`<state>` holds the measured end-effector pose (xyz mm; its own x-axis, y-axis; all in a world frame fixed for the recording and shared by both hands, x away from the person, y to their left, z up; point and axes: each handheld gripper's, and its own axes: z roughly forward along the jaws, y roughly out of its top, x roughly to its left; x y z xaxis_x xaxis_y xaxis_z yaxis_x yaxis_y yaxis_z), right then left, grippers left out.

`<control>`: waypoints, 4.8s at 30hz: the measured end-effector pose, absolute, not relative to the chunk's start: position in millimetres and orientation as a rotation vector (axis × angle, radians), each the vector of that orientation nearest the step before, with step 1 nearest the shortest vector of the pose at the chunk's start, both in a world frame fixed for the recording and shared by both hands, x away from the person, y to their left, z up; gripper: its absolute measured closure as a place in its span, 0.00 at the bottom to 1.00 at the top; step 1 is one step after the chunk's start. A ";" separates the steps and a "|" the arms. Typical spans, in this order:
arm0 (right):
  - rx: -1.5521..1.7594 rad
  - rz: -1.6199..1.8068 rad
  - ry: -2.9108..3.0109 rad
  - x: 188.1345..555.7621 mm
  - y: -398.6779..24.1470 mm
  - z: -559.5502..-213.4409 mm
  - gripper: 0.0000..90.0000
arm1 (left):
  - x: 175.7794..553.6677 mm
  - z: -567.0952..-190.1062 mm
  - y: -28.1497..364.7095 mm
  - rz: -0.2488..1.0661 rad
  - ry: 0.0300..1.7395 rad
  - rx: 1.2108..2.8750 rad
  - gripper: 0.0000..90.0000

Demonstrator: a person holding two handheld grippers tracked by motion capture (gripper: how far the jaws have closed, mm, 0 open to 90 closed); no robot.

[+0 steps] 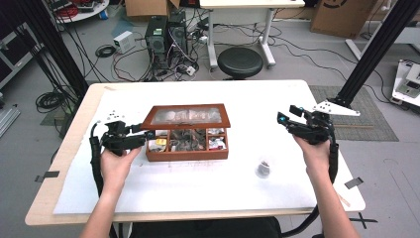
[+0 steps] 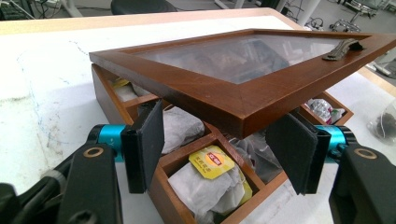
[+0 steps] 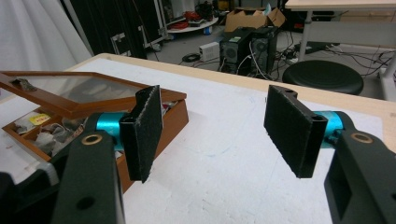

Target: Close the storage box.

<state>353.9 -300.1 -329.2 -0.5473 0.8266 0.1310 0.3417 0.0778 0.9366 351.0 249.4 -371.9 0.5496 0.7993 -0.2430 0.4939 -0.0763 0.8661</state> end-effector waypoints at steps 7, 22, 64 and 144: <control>1.150 1.470 1.927 354.5 -299.4 -329.9 0.42 | 345.6 -378.8 249.5 0.362 1.081 1.733 0.41; 1.153 1.460 1.930 355.0 -298.2 -331.0 0.42 | 333.9 -389.6 247.9 0.375 1.063 1.755 0.42; 1.165 1.436 1.932 357.1 -299.4 -334.5 0.42 | 324.2 -416.9 239.4 0.421 1.106 1.888 0.42; 1.219 1.410 1.884 351.3 -320.8 -339.1 0.42 | 328.9 -336.5 226.0 0.513 0.774 1.626 0.37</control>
